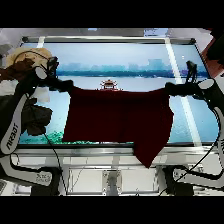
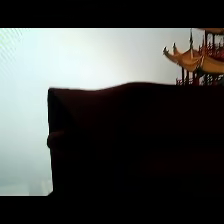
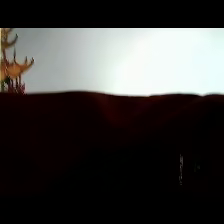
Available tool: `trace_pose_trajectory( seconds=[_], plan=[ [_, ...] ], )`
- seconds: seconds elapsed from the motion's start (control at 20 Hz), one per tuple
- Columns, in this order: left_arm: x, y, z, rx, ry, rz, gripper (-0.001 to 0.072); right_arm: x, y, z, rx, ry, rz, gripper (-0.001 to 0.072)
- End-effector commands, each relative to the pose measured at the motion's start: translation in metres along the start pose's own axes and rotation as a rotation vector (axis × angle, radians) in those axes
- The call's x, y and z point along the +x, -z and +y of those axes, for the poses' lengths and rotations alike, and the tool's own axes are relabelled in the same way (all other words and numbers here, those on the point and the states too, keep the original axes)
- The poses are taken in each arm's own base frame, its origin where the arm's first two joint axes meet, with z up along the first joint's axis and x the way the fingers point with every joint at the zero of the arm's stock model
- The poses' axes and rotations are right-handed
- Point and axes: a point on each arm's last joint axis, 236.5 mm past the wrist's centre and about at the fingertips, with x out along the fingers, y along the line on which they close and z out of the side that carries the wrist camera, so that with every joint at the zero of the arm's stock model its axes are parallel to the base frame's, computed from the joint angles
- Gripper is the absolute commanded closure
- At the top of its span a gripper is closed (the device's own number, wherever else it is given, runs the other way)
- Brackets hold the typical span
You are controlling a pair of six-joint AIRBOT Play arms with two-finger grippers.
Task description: Fold the shirts.
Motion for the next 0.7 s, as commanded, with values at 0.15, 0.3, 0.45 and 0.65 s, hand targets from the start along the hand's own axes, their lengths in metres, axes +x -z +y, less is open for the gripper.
trace_pose_trajectory(
  seconds=[0.15,0.3,0.45,0.65],
  plan=[
    [0.048,0.065,0.02,-0.017,-0.026,0.21,0.0691,0.026,0.095,-0.028,0.034,0.043,0.233,0.0687],
    [0.056,0.069,0.02,-0.033,-0.019,0.222,0.069,0.035,0.116,-0.035,0.063,0.058,0.251,0.0686],
    [0.052,0.067,0.015,-0.055,0.002,0.228,0.0003,0.029,0.117,-0.026,0.08,0.024,0.272,0.0424],
    [-0.001,0.058,0.009,-0.05,0.035,0.212,0.002,-0.025,0.131,-0.016,0.026,0.001,0.398,0.0359]
  ],
)
